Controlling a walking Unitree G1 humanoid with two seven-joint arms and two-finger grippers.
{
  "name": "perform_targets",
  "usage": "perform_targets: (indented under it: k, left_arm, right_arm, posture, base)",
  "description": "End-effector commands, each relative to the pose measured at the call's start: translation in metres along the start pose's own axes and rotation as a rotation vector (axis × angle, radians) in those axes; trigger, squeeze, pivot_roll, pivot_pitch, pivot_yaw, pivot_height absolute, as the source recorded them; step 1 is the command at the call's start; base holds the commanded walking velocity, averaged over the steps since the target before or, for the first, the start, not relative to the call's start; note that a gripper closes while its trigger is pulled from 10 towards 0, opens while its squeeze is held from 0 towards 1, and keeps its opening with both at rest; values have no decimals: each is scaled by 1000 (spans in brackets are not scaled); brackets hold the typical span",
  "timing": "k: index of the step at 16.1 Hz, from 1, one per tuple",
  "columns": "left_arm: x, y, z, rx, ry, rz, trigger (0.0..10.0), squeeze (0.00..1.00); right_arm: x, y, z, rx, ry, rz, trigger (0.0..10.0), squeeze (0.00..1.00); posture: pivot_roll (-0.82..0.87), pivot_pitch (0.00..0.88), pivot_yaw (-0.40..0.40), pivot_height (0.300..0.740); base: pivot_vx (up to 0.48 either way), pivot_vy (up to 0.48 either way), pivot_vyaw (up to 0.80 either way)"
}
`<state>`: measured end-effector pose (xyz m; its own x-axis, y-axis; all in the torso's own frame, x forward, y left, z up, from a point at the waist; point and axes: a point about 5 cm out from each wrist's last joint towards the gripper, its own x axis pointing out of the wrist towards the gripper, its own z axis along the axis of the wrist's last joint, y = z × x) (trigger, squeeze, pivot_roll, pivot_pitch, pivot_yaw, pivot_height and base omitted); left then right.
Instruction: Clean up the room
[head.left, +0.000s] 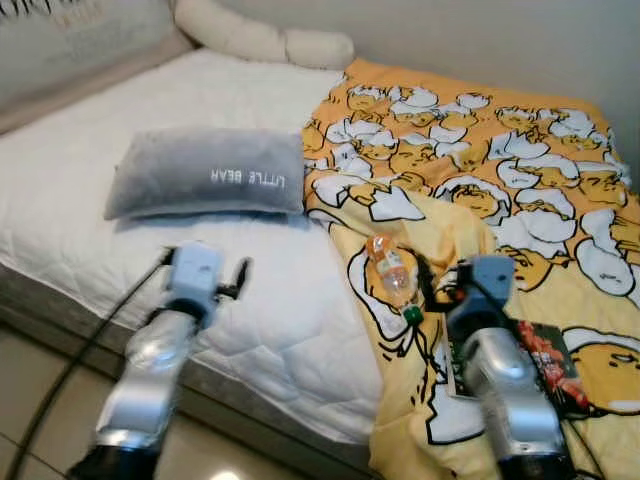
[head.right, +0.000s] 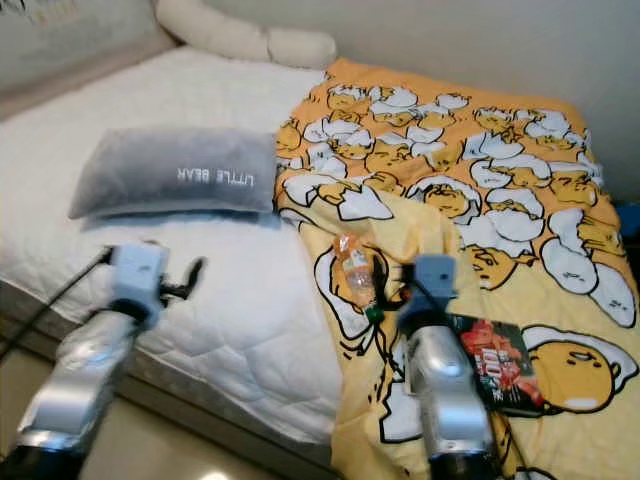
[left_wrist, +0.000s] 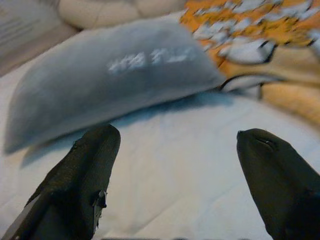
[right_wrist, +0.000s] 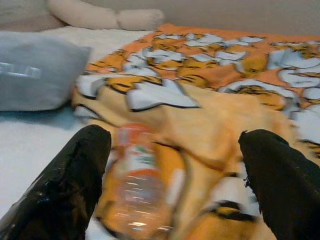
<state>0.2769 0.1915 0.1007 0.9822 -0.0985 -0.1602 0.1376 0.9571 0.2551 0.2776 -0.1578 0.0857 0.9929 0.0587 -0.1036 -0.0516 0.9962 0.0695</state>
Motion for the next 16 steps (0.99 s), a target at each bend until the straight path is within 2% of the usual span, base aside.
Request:
perform_targets:
  k: [1,4,5,6,7,9,11,14,16]
  left_arm:
    - [-4,-1,1,-5,-2,-16,10000,0]
    - [-7,1,1,10,2,-62,10000,0]
    - [-4,1,4,38,-5,-104,10000,0]
    - [-1,0,8,65,-8,-160,10000,0]
    - [1,-1,11,87,-8,-208,10000,0]
    - [-1,-4,15,129,-3,-325,10000,0]
    - [-4,-7,19,170,9,-436,10000,0]
    - [-14,-12,18,232,35,-551,10000,0]
    - [-24,-11,17,254,59,-599,10000,0]
  right_arm:
    - [-2,-1,4,-1,-9,1,10000,1000]
    - [5,-3,6,-30,13,-21,10000,1000]
    - [15,-1,3,-93,63,-7,10000,1000]
    - [27,0,2,-121,121,-3,10000,843]
    - [37,-2,2,-138,158,-17,10000,0]
    - [60,-6,1,-138,229,-48,10000,0]
    - [86,-7,19,-171,242,-70,10000,0]
    - [99,-4,33,-221,268,-34,10000,0]
    - [100,-4,26,-262,335,-21,10000,0]
  posture:
    - [-32,0,-19,740]
    - [-46,0,3,740]
    - [-50,0,15,740]
    - [-48,0,20,740]
    - [-46,0,25,740]
    - [-48,0,43,740]
    - [-33,0,53,740]
    - [-5,0,30,740]
    - [26,0,6,740]
  base:
    - [0,0,0]
    - [0,0,0]
    - [0,0,0]
    - [0,0,0]
    - [0,0,0]
    - [0,0,0]
    - [0,0,0]
    - [0,0,0]
    - [0,0,0]
